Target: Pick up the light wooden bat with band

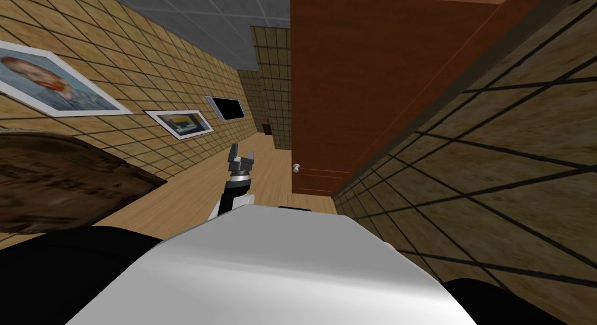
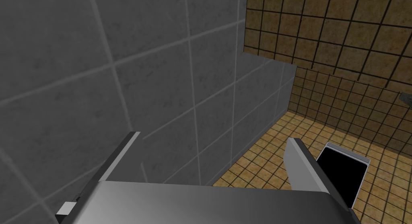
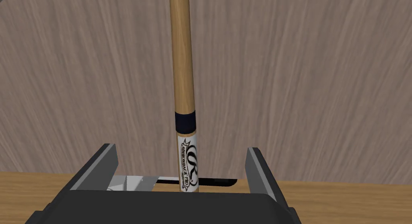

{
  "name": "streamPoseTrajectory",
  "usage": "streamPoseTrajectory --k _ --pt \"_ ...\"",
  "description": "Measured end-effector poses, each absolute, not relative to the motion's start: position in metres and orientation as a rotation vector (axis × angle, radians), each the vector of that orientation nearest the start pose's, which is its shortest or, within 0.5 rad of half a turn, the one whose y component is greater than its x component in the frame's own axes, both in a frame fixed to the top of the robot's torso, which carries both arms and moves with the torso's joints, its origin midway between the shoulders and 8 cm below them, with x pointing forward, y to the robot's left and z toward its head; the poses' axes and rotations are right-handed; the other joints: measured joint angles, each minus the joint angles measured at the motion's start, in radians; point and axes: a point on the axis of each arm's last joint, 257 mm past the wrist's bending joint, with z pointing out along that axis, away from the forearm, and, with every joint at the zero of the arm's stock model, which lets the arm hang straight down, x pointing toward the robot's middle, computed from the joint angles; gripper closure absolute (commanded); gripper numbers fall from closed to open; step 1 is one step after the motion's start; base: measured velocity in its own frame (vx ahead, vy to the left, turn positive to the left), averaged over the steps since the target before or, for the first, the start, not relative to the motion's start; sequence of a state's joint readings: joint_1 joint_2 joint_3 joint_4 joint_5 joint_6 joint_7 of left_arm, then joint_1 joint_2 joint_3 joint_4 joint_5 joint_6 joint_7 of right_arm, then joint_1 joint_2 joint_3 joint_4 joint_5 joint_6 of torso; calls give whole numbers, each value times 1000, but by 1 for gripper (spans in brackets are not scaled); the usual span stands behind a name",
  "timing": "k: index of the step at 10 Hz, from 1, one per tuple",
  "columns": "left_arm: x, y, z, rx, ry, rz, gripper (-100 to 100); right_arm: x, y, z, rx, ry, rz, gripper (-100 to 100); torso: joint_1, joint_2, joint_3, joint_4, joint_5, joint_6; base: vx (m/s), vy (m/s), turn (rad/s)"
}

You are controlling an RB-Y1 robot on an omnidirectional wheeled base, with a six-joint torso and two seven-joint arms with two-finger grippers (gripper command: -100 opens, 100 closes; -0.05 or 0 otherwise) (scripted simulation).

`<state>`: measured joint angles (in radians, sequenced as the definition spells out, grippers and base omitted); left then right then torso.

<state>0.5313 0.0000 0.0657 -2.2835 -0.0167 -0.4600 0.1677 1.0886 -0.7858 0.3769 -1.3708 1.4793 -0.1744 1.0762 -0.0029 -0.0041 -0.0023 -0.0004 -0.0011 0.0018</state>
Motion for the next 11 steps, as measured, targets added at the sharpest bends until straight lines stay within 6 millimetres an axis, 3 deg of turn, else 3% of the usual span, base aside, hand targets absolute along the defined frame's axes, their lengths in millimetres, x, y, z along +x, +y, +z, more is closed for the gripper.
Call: streamPoseTrajectory --k 1,5,6,10,11 --pt "343 305 9 -758 612 -1353 0 -193 -397 -529 -2144 2194 7 -100 4 1 0 0 1 0 -26 -5 63" --pt "343 305 9 -757 612 -1353 0 -183 -393 -550 -2117 2215 1 -100 5 5 3 1 1 0 -47 1 59" --pt "343 305 9 -758 612 -1353 0 -183 -393 -551 -2115 2218 0 100 5 3 2 1 1 0 -5 -1 -4" --pt "343 305 9 -758 612 -1353 0 -184 -393 -551 -2118 2216 2 100 5 1 1 1 1 1 0 0 0" --pt "343 305 9 -758 612 -1353 0 -184 -393 -551 -2118 2216 2 0 5 1 1 1 1 1 0 0 0"
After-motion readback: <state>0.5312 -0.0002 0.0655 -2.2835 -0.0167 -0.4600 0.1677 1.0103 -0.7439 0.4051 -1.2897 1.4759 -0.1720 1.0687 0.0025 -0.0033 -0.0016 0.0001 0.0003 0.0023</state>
